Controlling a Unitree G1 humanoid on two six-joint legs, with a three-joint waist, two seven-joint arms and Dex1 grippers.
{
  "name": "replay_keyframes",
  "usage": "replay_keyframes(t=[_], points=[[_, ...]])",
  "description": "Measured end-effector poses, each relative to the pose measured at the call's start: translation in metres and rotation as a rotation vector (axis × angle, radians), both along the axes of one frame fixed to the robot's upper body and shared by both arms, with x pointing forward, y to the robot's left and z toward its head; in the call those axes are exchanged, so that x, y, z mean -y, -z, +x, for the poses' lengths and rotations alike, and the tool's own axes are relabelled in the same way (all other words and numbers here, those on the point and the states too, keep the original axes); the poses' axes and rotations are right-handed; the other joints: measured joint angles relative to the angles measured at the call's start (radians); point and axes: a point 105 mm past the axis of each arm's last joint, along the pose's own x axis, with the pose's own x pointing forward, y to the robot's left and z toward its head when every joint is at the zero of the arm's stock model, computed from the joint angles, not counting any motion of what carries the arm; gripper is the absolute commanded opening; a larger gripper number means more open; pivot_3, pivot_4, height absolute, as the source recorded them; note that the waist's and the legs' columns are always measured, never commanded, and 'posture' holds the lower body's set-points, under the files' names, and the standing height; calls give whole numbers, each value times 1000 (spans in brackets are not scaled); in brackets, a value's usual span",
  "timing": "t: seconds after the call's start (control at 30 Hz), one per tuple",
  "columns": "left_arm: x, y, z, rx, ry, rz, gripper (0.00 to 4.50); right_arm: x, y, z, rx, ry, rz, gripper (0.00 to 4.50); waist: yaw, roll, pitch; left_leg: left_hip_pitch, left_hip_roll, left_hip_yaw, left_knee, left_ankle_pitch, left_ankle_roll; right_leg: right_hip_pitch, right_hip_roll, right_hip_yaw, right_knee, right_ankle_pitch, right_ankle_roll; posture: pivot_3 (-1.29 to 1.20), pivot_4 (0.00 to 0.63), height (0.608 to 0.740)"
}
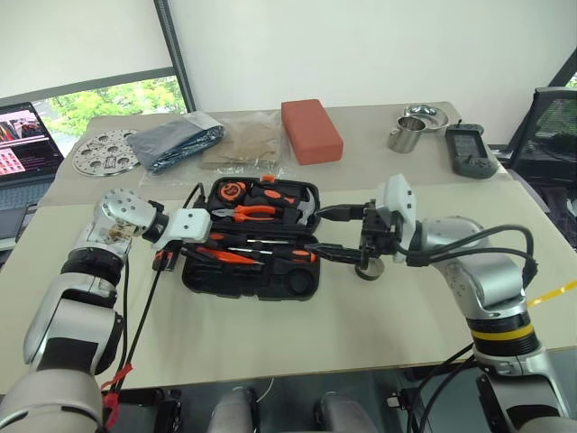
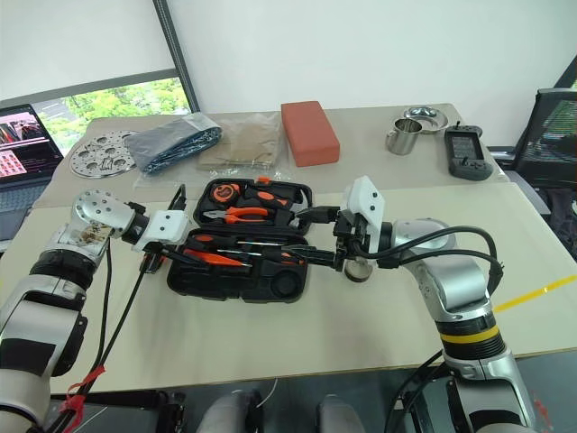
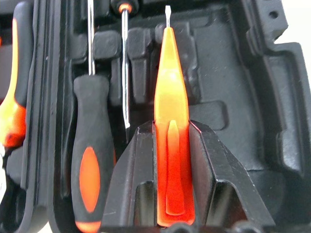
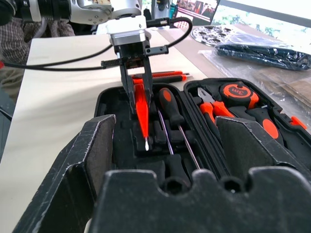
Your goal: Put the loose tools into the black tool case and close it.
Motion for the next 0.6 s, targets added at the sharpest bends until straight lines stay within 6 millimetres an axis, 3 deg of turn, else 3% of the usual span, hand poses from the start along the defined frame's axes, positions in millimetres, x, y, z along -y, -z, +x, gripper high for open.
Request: replay_keyframes(t=[0.6], points=[[-2, 6, 4, -4, -40, 29, 474, 6, 3, 1, -16, 18, -28, 3836, -1, 1, -1, 2, 0, 0, 0, 0, 0, 1, 1, 0, 1, 0, 0, 0, 150, 740]])
